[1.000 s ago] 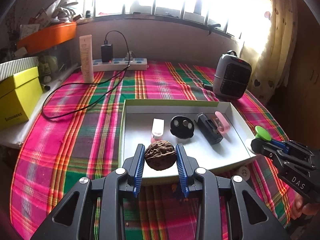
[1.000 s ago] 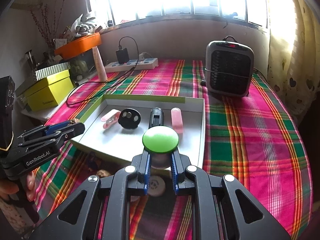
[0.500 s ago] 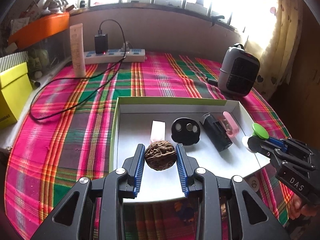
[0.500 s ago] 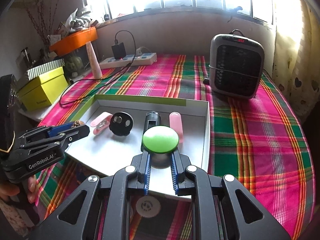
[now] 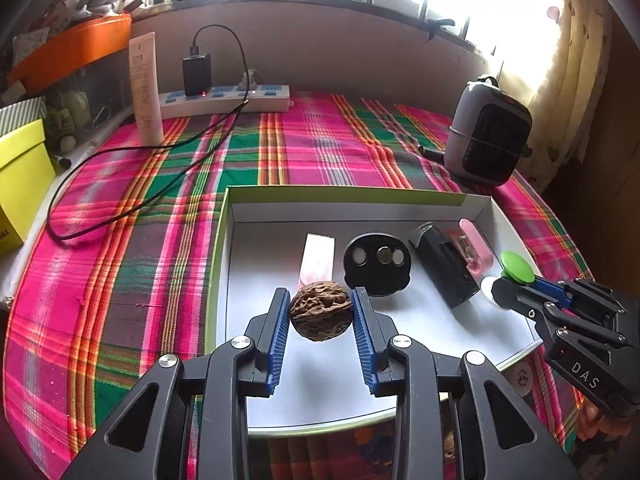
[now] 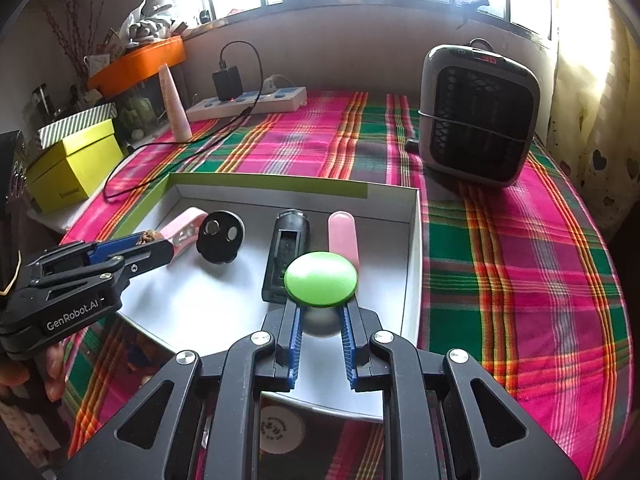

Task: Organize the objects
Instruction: 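Carry the walnut and green-capped object over the white tray with both tools, then lower both tools into the tray and open them, releasing walnut and green object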

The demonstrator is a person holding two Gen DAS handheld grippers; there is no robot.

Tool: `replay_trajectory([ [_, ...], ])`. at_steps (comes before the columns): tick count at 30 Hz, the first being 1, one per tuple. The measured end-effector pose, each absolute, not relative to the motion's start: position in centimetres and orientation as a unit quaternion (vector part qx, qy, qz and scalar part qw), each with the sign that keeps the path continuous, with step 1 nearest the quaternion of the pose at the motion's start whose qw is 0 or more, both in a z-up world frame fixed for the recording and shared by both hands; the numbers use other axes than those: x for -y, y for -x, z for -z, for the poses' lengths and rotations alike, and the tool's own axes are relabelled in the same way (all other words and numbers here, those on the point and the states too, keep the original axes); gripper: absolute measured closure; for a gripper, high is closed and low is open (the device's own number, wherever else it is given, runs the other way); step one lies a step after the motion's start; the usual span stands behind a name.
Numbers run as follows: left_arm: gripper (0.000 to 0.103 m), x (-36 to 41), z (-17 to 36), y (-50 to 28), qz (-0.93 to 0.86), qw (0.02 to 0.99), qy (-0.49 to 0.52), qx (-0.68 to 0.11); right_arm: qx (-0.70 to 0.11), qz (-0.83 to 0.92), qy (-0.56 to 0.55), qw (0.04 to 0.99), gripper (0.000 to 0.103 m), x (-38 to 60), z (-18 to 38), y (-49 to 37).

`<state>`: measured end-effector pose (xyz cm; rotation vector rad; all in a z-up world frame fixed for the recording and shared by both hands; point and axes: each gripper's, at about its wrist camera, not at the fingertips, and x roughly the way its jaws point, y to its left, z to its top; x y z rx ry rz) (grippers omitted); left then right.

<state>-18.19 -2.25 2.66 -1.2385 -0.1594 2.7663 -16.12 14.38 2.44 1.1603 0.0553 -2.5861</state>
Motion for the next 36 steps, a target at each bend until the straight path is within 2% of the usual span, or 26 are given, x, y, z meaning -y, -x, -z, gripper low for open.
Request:
replay_trajectory([
  [36, 0.074, 1.8, -2.0, 19.5, -0.911, 0.038, 0.409, 0.031, -0.021, 0.898, -0.41, 0.157, 0.085, -14.1, -1.6, 16.8],
])
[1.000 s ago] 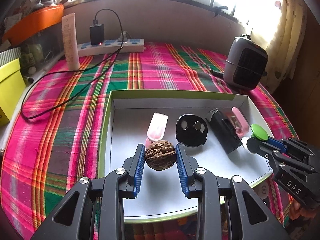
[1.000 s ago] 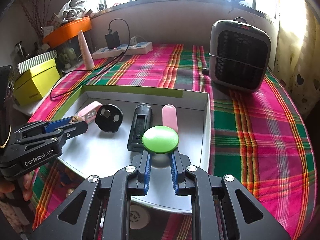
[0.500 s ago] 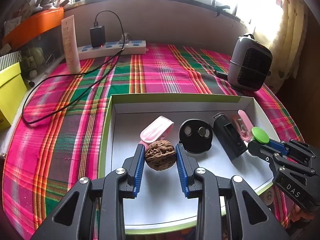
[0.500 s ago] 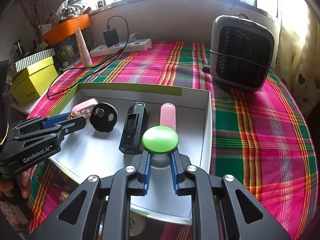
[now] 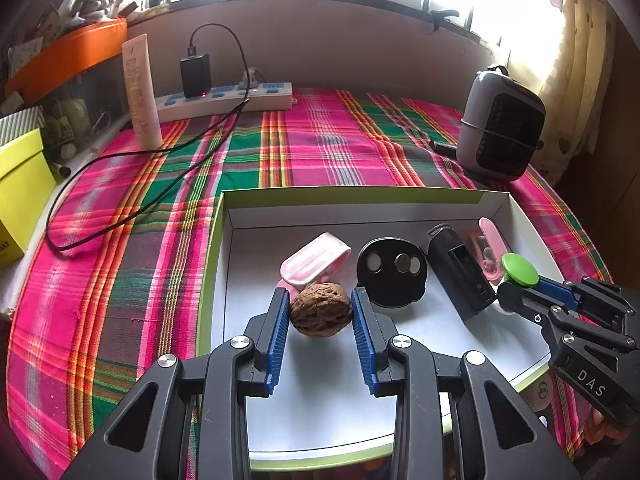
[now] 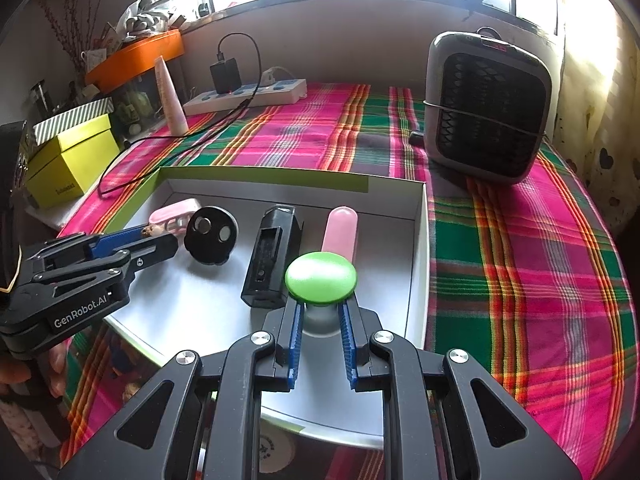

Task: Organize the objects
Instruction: 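Lower both tools into the tray and open them, releasing walnut and green object, then withdraw both open tools from the tray toward the white knob object and second walnut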

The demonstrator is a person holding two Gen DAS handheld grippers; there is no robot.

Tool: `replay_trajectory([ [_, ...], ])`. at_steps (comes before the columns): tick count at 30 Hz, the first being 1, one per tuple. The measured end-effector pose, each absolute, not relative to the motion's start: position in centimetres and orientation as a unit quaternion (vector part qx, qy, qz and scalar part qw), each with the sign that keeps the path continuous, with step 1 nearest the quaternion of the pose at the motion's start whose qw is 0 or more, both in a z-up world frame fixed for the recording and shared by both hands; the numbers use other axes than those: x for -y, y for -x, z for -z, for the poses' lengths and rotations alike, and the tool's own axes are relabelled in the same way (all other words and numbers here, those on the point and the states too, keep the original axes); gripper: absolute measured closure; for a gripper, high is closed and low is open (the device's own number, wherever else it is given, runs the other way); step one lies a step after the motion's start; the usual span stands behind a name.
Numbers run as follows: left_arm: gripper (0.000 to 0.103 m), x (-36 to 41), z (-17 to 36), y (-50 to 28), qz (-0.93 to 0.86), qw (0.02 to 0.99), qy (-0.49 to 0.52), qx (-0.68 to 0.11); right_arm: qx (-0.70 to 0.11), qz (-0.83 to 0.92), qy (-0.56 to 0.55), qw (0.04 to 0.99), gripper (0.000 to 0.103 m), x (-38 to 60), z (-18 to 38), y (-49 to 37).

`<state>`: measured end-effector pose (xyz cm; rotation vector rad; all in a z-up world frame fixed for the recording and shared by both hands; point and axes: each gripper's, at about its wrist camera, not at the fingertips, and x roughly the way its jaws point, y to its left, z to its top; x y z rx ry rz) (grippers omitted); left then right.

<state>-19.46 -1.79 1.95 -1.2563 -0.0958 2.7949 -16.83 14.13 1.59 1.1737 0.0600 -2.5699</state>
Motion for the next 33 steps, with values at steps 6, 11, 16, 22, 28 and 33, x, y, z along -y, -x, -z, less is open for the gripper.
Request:
replay_trajectory([
  [6, 0.073, 1.8, -2.0, 19.4, -0.911, 0.038, 0.409, 0.032, -0.025, 0.898, -0.411, 0.155, 0.085, -14.1, -1.5, 16.8],
  [11, 0.071, 1.8, -2.0, 19.1, -0.912, 0.036, 0.407, 0.028, -0.026, 0.898, -0.411, 0.153, 0.079, -14.0, -1.6, 16.6],
  [16, 0.065, 1.6, -2.8, 18.3, -0.921, 0.029, 0.389, 0.017, -0.029, 0.901, -0.405, 0.151, 0.064, -13.8, -1.8, 16.1],
  [22, 0.064, 1.7, -3.4, 17.3, -0.925, 0.029, 0.378, 0.018, -0.025, 0.903, -0.403, 0.149, 0.064, -13.8, -2.0, 15.6],
  [28, 0.064, 1.6, -3.8, 16.1, -0.929, 0.02, 0.368, 0.01, -0.019, 0.906, -0.396, 0.145, 0.064, -13.8, -2.2, 14.7],
  [33, 0.064, 1.8, -4.2, 15.0, -0.933, 0.019, 0.359, 0.012, -0.017, 0.909, -0.39, 0.145, 0.064, -13.7, -2.5, 13.9],
])
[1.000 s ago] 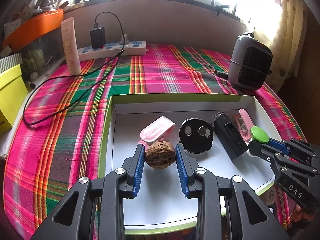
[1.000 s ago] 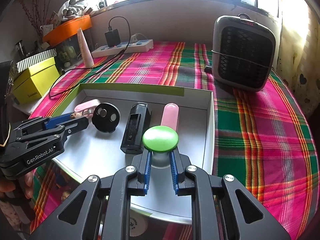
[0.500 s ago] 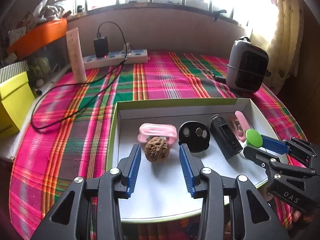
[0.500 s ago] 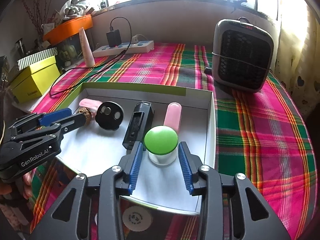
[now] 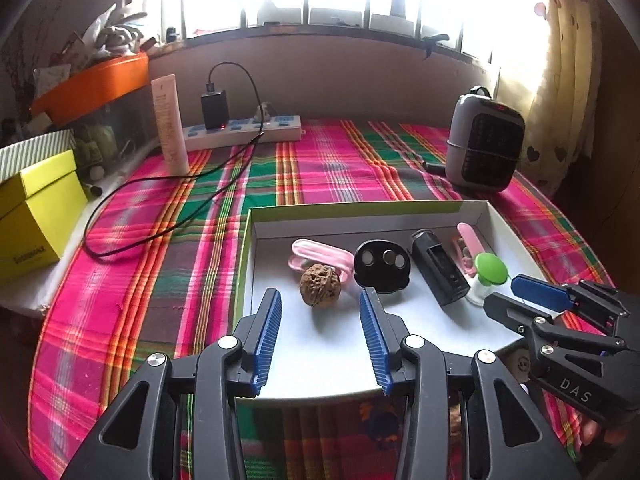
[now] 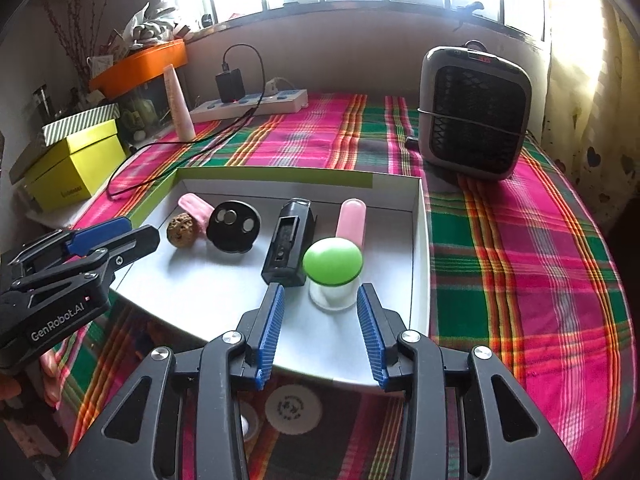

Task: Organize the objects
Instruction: 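Withdraw both open tools from the tray toward the white knob object and second walnut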

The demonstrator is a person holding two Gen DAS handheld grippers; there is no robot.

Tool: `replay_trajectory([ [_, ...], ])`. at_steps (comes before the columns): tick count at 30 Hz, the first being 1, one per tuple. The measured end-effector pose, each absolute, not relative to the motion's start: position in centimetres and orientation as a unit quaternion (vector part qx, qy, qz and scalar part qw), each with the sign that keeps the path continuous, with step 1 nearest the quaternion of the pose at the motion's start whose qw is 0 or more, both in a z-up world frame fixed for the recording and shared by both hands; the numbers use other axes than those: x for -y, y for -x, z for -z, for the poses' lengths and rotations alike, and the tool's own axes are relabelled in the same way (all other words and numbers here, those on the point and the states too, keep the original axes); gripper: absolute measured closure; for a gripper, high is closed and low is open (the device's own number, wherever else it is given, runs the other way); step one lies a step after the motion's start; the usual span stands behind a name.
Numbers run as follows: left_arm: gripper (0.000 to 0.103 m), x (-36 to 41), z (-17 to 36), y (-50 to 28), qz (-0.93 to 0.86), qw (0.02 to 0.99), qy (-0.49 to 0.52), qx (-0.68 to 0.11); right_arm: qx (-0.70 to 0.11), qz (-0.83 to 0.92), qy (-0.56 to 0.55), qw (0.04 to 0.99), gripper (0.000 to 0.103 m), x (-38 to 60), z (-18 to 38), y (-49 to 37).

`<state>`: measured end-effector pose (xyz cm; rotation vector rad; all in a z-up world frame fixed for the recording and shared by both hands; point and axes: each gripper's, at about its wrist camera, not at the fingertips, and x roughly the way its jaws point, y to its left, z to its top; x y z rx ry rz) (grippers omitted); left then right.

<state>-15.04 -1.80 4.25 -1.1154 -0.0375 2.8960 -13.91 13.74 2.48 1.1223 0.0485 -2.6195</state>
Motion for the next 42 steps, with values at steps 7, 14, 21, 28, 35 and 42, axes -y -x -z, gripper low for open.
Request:
replay_trajectory([
  [7, 0.064, 1.8, -4.8, 13.3, -0.94, 0.008, 0.342, 0.007, -0.018, 0.915, -0.376, 0.145, 0.064, -13.4, -3.1, 12.6],
  [14, 0.063, 1.7, -5.1, 11.6, -0.943, -0.001, 0.333, -0.005, -0.02, 0.92, -0.361, 0.151, 0.064, -13.1, -3.8, 11.0],
  [21, 0.063, 1.6, -5.0, 10.1, -0.942, -0.002, 0.335, -0.005, -0.021, 0.923, -0.352, 0.153, 0.064, -12.8, -4.1, 9.6],
  [28, 0.063, 1.4, -5.0, 8.9, -0.943, -0.001, 0.333, -0.006, -0.019, 0.923, -0.352, 0.157, 0.064, -12.9, -3.8, 8.3],
  [35, 0.063, 1.8, -4.4, 7.9, -0.94, 0.014, 0.34, 0.015, -0.016, 0.922, -0.353, 0.156, 0.064, -13.3, -3.5, 7.3],
  [42, 0.063, 2.6, -2.9, 7.5, -0.929, 0.037, 0.364, 0.049, -0.013, 0.92, -0.36, 0.154, 0.064, -14.0, -2.8, 6.8],
])
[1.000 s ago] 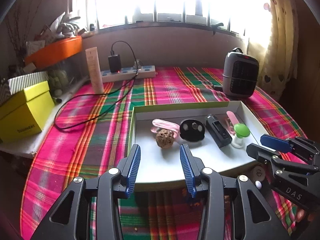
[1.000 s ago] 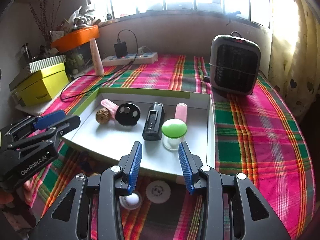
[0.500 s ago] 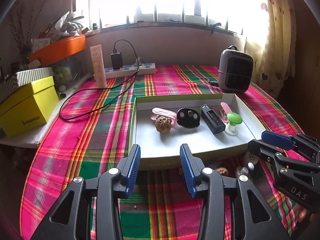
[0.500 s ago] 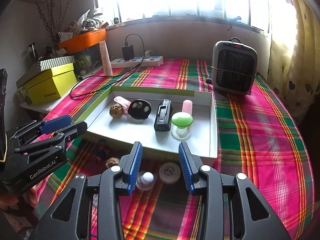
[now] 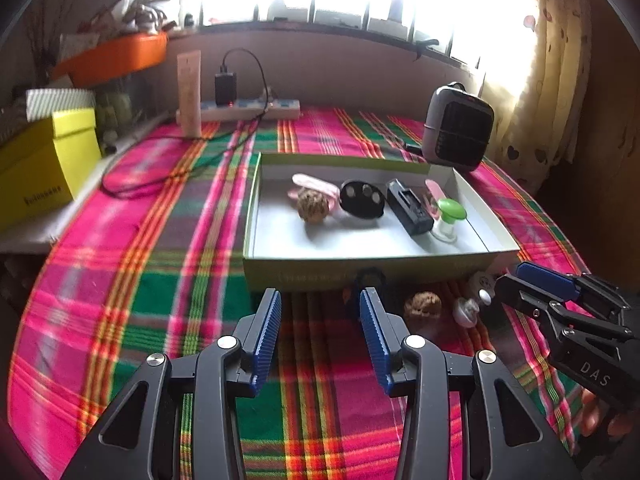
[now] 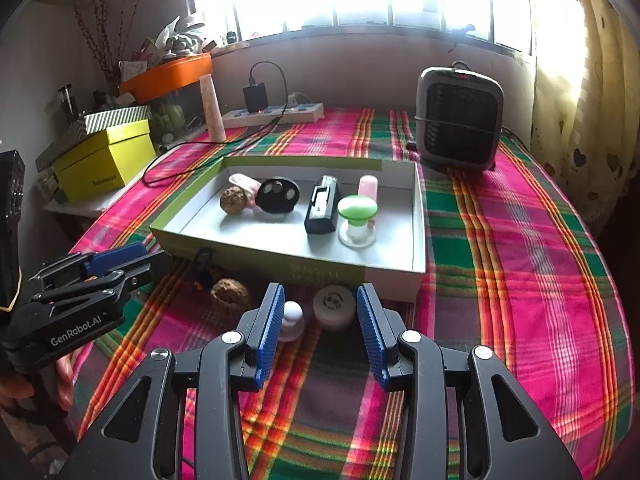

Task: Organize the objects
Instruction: 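Withdraw both open tools from the tray toward the white knob object and second walnut, then close right tool on the white knob-topped object while left tool approaches the second walnut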

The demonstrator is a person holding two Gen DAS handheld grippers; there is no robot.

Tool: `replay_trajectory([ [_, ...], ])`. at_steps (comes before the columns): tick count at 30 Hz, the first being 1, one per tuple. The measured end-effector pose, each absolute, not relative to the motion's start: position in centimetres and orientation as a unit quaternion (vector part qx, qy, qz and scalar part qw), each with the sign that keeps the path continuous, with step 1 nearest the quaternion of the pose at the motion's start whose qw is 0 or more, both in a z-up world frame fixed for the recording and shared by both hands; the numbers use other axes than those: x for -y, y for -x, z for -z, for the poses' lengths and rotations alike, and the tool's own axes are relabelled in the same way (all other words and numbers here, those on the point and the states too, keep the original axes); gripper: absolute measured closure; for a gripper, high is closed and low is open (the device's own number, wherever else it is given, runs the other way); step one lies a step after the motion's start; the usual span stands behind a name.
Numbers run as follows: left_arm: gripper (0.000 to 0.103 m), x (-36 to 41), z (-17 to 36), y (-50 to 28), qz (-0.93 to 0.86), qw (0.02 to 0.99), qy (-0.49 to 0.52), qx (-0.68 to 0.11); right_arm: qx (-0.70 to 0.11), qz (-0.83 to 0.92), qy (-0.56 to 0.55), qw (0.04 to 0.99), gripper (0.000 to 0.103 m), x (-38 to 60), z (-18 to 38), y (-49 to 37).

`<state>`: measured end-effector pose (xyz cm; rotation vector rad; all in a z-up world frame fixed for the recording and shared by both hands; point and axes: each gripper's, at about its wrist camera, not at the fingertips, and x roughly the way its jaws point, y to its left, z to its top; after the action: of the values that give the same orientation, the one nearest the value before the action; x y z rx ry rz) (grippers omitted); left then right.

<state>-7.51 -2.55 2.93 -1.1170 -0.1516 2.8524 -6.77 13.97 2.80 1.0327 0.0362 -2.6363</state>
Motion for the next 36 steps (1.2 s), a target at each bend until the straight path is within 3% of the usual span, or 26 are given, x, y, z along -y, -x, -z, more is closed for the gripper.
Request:
replay_trajectory([
  [36, 0.06, 3.5, -1.1, 7.9, -0.912, 0.047, 0.399, 0.086, -0.07, 0.883, -0.423, 0.189, 0.063, -10.5, -0.1, 8.5],
])
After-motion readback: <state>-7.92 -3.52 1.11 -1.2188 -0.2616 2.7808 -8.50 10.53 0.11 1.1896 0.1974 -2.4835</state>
